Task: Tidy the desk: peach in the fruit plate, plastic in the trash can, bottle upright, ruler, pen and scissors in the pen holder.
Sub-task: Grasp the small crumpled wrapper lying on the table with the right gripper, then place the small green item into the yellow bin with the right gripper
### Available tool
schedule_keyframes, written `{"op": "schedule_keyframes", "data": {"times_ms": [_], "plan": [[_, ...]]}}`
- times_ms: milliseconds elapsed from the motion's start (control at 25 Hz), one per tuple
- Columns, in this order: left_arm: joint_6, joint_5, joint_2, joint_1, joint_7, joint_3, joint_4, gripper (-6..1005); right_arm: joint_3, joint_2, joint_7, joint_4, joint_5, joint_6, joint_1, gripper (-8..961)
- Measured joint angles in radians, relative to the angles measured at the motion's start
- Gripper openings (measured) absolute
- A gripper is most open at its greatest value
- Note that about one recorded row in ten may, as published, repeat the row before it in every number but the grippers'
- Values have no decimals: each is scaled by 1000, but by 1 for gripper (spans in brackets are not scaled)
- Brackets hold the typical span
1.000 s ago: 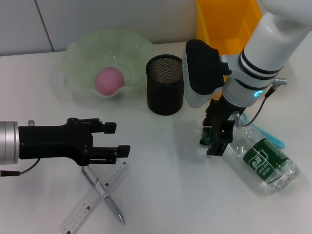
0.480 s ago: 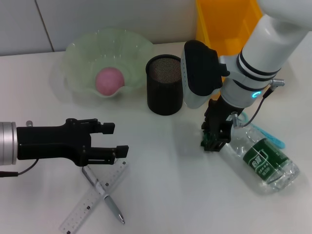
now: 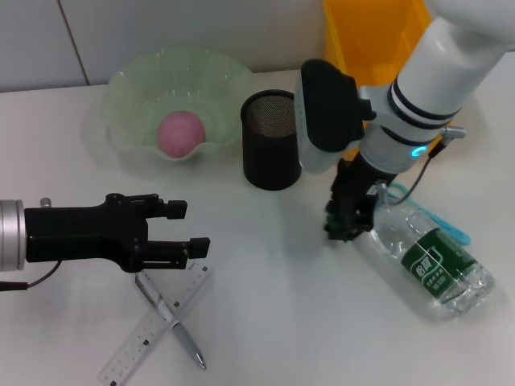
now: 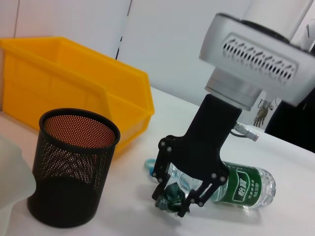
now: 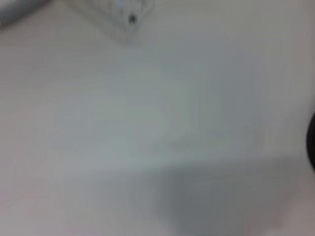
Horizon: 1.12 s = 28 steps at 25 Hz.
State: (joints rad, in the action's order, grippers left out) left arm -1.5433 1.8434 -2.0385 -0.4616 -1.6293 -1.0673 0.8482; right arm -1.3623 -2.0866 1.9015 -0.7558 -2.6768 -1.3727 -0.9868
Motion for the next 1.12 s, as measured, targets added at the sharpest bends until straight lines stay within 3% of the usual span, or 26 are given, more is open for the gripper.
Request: {"op": "schedule_keyframes", "data": {"times_ms": [400,440,680,840,1120], "plan": [[1,0,1,6,6,3,0,805,124,9,-13,-333,207,-183,147,384],[1,1,1,6,7,3,0,805,182,11,-33,-401,281,-228,188,376],[-1,-2,1,6,10,3,1,804,352,16,-104,-496,475,-272,279,305],[-15,0,-2,6,11,3,5,804,480,12,-194,-485,627,-188,350,274],[-26,1,-2,3,11,2,1,804,496,6,-231,-356,781,206,427,228]]}}
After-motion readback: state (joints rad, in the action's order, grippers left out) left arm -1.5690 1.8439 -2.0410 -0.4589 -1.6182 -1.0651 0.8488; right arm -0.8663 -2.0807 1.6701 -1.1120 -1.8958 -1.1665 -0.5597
